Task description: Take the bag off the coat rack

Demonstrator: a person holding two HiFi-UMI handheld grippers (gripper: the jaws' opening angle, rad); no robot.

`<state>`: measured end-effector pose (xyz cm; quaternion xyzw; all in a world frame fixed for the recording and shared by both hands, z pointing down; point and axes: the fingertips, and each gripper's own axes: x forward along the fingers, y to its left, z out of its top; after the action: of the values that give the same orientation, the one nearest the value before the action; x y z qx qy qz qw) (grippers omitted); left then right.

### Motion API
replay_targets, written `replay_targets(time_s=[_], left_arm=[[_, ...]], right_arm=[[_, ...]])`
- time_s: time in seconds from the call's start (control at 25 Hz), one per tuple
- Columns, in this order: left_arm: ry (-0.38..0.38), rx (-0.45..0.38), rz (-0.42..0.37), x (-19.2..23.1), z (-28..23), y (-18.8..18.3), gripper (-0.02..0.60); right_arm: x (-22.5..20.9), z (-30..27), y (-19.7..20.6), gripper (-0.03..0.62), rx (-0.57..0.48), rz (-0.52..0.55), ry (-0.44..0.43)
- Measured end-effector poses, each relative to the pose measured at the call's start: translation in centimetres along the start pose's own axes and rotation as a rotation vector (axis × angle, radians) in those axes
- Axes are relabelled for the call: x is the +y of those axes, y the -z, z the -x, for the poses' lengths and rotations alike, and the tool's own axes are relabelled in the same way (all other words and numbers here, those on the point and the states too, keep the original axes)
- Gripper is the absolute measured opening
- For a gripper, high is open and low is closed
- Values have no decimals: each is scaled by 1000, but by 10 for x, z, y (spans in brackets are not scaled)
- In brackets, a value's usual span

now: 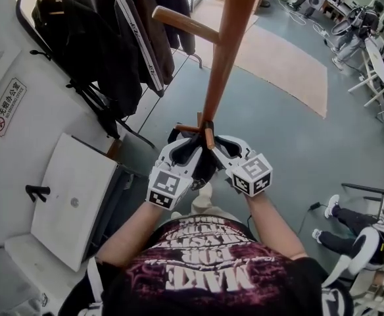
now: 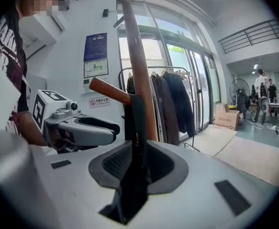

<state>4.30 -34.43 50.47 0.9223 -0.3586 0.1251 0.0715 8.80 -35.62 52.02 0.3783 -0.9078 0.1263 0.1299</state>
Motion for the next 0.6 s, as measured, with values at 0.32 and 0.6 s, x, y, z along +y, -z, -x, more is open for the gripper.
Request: replay_targets(time_s=[0.32,0.6], left_arm=[[-36,37,-27,4,-28,12,89],[-89,23,-52,12,-37,11,20]], right_arm=[[-3,-12,4,57,24,40,-14],[-7,-11,3,11,23,78,5]])
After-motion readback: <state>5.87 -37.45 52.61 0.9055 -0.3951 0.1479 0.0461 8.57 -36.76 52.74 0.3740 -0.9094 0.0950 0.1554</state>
